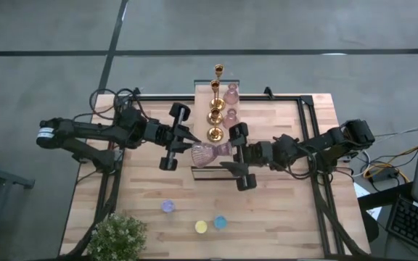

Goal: Pick & Place candle stick holders
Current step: Put the purple glass candle holder on the shelf

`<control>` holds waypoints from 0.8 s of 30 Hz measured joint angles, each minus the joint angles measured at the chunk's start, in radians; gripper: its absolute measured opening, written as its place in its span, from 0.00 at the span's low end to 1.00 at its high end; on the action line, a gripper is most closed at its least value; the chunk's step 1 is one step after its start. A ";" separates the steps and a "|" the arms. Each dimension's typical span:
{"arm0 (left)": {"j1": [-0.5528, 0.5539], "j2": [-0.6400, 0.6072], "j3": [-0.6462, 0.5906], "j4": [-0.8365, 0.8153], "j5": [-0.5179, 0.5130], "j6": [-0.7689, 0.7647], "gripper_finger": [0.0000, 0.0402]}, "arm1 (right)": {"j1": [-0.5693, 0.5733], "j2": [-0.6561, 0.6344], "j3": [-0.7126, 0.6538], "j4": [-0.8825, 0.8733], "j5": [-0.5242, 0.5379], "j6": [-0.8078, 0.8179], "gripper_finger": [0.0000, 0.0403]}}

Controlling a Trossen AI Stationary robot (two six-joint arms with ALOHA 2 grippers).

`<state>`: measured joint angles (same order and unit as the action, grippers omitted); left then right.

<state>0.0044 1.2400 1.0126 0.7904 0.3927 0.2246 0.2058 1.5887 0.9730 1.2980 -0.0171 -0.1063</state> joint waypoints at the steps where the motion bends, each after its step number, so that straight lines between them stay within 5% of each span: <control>1: 0.000 0.000 -0.001 -0.002 0.011 -0.008 0.06 | 0.000 0.000 0.000 0.007 0.001 -0.004 0.51; 24: -0.006 0.040 -0.005 -0.023 0.012 -0.018 0.06 | -0.013 0.050 0.093 -0.015 -0.082 -0.017 0.51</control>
<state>-0.0017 1.2797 1.0077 0.7677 0.4048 0.2063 0.1925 1.6386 1.0662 1.2829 -0.0996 -0.1235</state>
